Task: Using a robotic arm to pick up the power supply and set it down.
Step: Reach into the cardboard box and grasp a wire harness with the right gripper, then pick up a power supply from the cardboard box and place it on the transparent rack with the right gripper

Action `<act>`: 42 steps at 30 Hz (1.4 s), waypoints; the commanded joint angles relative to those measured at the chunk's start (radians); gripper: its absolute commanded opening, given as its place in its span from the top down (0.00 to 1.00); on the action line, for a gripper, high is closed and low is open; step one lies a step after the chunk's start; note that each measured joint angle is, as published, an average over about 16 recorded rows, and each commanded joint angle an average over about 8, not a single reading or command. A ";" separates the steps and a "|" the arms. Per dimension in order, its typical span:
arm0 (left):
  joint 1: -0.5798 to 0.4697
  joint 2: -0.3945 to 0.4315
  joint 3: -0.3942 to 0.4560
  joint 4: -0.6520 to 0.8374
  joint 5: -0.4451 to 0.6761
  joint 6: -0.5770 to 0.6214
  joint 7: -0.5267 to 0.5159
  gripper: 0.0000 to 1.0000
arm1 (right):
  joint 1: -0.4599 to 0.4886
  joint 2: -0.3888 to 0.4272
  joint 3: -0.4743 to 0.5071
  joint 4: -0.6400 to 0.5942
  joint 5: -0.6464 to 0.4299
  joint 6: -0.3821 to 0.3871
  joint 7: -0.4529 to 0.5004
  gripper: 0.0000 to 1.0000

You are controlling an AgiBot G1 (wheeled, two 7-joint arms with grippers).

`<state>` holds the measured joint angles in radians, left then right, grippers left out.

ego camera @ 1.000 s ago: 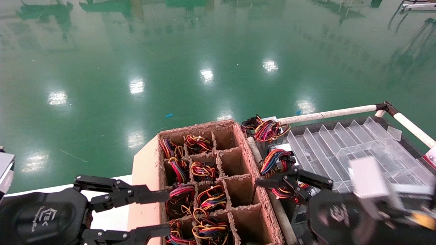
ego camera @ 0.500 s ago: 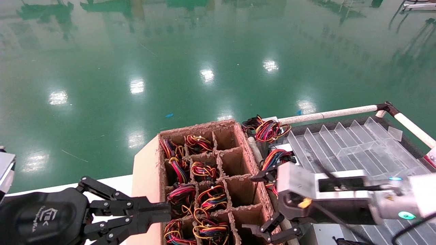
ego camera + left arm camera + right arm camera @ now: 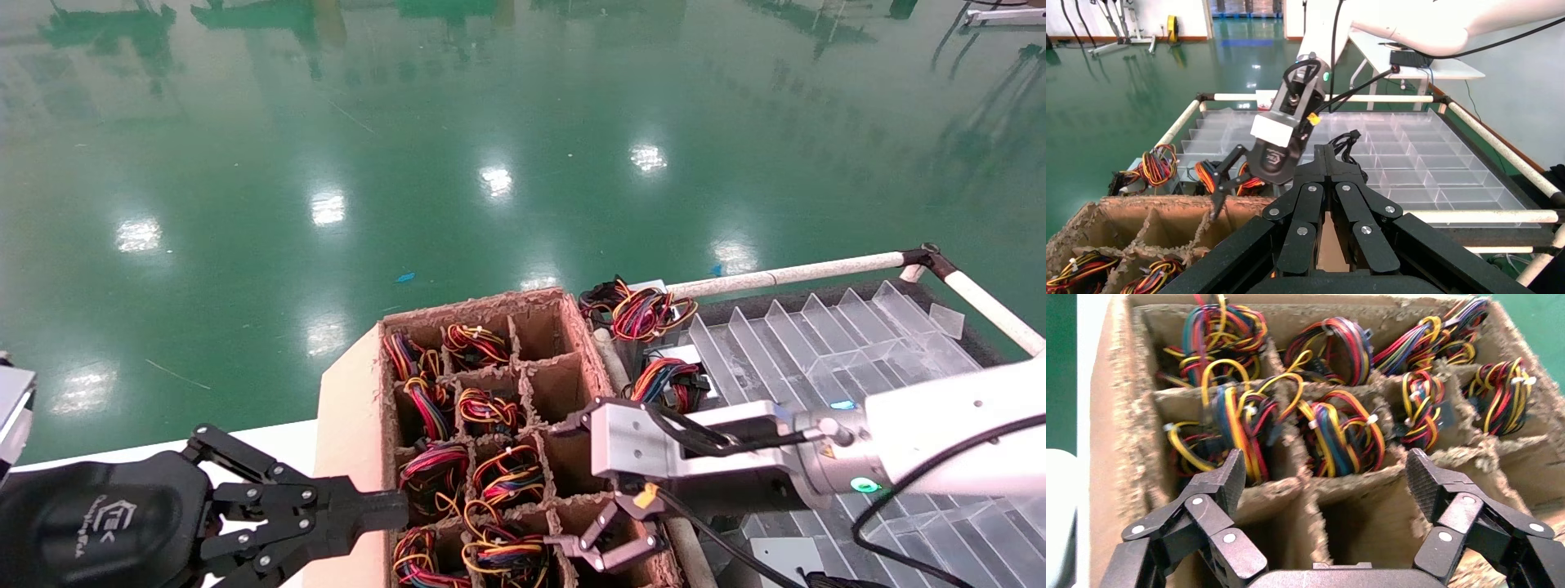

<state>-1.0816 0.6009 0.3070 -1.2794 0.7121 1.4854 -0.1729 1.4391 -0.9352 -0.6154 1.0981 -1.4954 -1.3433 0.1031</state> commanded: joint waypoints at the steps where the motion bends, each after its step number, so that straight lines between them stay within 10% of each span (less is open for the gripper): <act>1: 0.000 0.000 0.000 0.000 0.000 0.000 0.000 0.95 | 0.009 -0.017 -0.006 -0.015 -0.012 0.006 -0.016 1.00; 19: 0.000 0.000 0.001 0.000 -0.001 0.000 0.000 0.01 | 0.058 -0.116 -0.046 -0.177 -0.060 0.003 -0.117 1.00; 42: 0.000 -0.001 0.002 0.000 -0.001 -0.001 0.001 0.00 | 0.072 -0.124 -0.047 -0.208 -0.045 -0.029 -0.147 1.00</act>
<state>-1.0820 0.6002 0.3088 -1.2794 0.7109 1.4847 -0.1720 1.5121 -1.0574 -0.6591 0.8915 -1.5349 -1.3739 -0.0438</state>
